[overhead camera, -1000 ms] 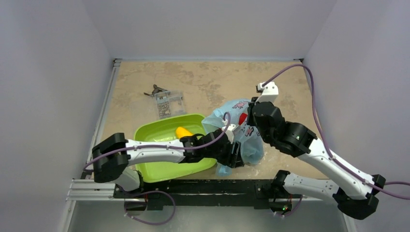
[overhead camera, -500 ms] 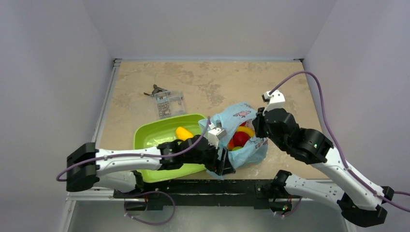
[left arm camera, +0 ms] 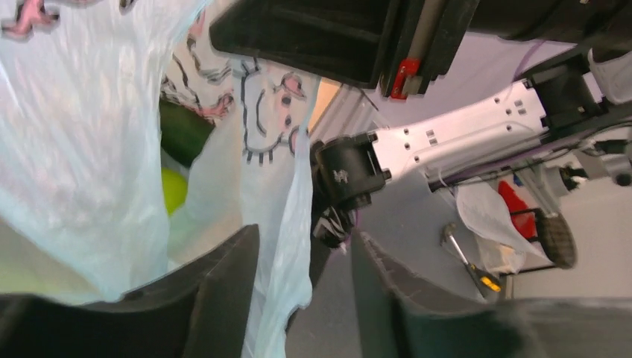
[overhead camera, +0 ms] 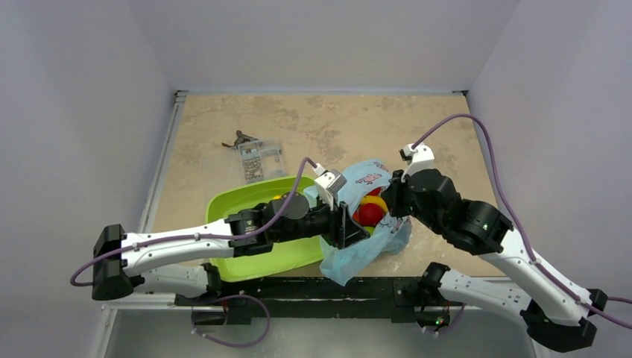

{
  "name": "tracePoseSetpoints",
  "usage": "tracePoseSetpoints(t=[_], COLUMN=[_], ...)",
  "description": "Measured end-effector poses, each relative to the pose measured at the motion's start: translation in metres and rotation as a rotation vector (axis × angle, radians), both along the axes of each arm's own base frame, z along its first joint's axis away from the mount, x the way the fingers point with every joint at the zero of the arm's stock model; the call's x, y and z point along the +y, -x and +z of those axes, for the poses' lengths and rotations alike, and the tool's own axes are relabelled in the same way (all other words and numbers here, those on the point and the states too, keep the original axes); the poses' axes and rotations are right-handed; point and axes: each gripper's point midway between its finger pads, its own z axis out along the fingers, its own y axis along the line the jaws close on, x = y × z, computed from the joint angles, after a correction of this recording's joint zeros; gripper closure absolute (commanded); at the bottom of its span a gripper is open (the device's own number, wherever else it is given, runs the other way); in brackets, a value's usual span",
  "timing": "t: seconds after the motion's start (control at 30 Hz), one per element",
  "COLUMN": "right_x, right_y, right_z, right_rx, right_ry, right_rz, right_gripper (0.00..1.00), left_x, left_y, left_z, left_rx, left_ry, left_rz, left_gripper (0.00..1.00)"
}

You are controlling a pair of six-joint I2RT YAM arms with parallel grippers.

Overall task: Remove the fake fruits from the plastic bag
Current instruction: Take out the fake fruit from the plastic bag.

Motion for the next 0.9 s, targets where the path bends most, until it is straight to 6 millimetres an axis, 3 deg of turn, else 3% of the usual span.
tracePoseSetpoints(t=[0.07, 0.33, 0.47, 0.63, 0.8, 0.9], right_x=[0.001, 0.001, 0.0, 0.001, 0.0, -0.001], right_y=[-0.001, 0.001, 0.003, 0.005, 0.007, 0.007], right_z=[-0.001, 0.009, 0.012, 0.014, 0.016, 0.016], right_rx=[0.003, -0.015, -0.021, -0.017, -0.021, -0.021], right_ry=[0.003, -0.03, -0.05, -0.067, -0.076, -0.081], right_rz=[0.0, 0.001, 0.001, 0.011, 0.01, 0.008], right_gripper=[1.0, 1.0, 1.0, 1.0, 1.0, 1.0], left_x=[-0.01, -0.036, -0.054, -0.049, -0.05, -0.058], left_y=[-0.007, -0.047, -0.062, -0.076, -0.082, -0.073], left_z=[0.007, 0.001, -0.028, -0.084, -0.109, -0.123], left_rx=[-0.013, -0.024, -0.021, -0.001, 0.052, 0.099], left_ry=[0.001, -0.101, -0.199, -0.365, -0.411, -0.428], left_rz=[0.015, 0.182, 0.229, 0.285, 0.256, 0.177], left_gripper=[0.76, 0.83, 0.9, 0.9, 0.83, 0.78])
